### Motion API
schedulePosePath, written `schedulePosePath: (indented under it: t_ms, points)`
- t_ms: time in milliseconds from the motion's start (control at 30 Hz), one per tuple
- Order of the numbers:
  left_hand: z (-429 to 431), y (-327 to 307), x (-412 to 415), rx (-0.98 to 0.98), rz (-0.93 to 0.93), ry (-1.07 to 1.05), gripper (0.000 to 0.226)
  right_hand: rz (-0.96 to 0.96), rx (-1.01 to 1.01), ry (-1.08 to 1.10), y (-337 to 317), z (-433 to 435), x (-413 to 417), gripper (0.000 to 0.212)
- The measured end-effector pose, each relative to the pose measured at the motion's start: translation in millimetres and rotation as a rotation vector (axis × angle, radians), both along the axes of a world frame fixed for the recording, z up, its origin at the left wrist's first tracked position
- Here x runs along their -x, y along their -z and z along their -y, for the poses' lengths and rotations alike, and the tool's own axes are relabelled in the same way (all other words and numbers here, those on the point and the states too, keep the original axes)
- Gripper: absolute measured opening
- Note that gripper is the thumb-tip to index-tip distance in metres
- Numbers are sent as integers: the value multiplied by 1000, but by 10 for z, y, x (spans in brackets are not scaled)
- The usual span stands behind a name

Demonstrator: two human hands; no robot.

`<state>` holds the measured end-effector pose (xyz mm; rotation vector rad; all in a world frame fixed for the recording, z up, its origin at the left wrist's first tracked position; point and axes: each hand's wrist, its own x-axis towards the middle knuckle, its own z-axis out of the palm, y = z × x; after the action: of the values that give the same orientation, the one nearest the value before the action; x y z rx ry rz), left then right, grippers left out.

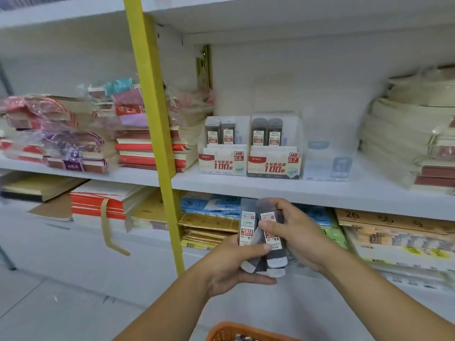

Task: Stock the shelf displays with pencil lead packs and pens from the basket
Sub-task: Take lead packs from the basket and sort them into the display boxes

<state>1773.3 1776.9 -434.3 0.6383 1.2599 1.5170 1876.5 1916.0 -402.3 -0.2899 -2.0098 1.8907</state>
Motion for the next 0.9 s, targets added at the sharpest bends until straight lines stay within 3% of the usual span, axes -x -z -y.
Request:
schedulePosePath:
  t_ms: [233,367,467,733,900]
  points:
    - [53,-31,143,-52,-8,5,51,-63,-85,62,13,9,99,33]
    - [55,2,160,-86,-12,-102,51,-171,171,23,-10,101,114,30]
    - [35,22,124,-104,-19,-122,57,-165,206,35,-54,181,110,27]
    - [141,-122,286,-182,-108,-443,43,93,-380,85,-213,85,-52,30]
    - [221,-269,349,-264,-130,-464,37,210,-367,30,-186,206,4,26]
